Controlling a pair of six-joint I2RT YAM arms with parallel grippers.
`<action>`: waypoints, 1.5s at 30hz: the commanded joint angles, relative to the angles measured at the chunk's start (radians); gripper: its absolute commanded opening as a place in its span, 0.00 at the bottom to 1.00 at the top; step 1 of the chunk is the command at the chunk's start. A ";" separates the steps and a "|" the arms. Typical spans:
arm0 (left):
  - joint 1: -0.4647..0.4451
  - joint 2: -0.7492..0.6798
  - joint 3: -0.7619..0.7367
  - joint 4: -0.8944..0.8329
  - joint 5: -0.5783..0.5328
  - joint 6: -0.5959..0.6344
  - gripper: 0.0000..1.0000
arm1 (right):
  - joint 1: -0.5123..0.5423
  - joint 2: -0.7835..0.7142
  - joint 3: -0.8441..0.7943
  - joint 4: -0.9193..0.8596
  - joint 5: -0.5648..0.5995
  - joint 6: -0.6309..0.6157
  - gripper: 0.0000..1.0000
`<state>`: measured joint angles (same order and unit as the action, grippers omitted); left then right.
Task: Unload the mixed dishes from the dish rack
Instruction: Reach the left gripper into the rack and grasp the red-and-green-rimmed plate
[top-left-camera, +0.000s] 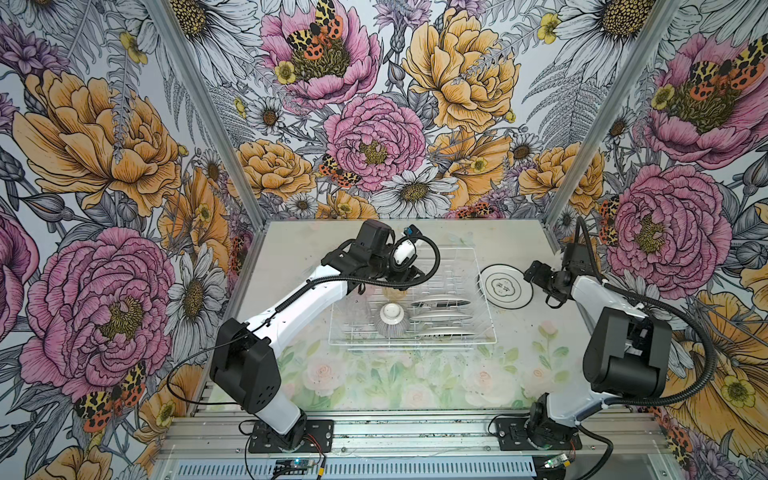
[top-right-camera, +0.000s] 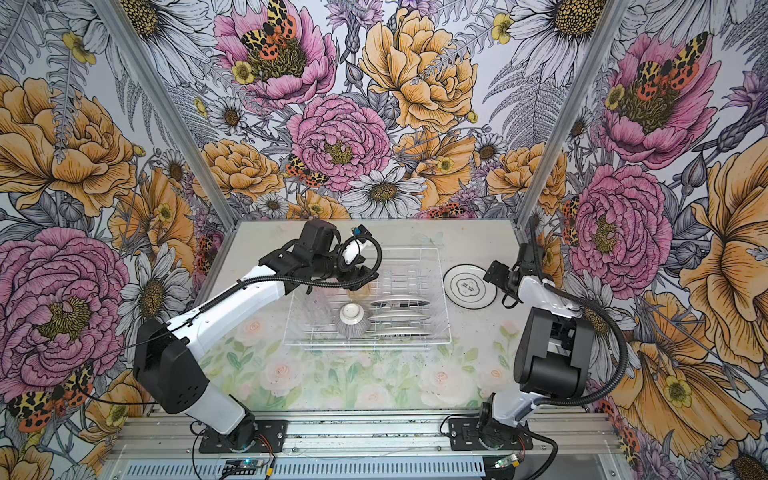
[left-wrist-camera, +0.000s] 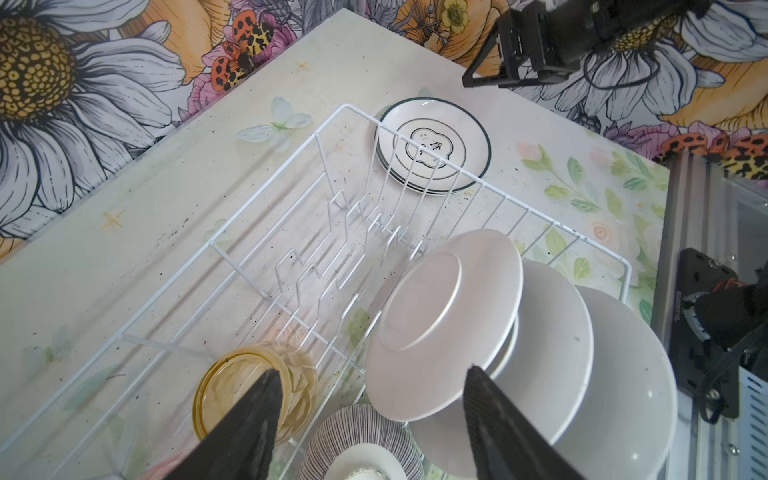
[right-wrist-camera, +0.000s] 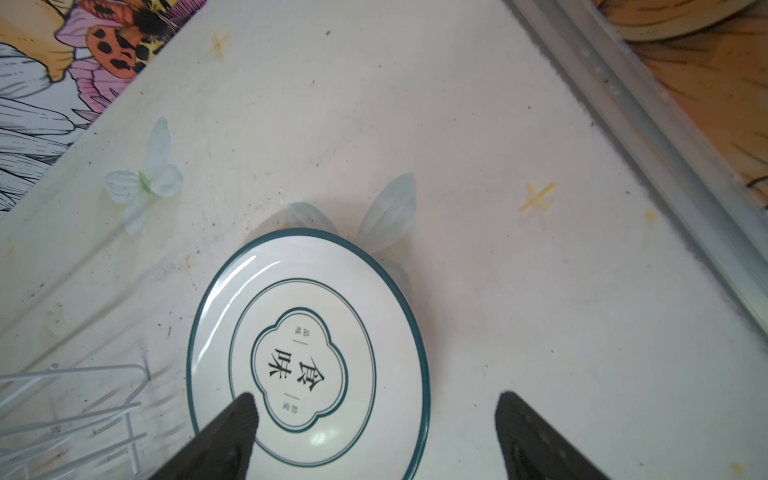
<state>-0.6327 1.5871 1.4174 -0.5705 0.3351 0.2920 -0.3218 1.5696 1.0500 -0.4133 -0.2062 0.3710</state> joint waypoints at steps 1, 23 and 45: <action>-0.066 0.022 0.054 -0.092 -0.044 0.157 0.71 | 0.016 -0.077 -0.026 -0.041 -0.025 -0.026 0.92; -0.219 0.291 0.314 -0.331 -0.168 0.315 0.58 | 0.087 -0.239 -0.037 -0.059 -0.110 -0.006 0.92; -0.238 0.415 0.424 -0.354 -0.357 0.338 0.34 | 0.093 -0.250 -0.047 -0.055 -0.122 -0.012 0.91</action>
<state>-0.8623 1.9823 1.8099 -0.9314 0.0372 0.6136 -0.2363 1.3407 1.0035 -0.4732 -0.3161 0.3653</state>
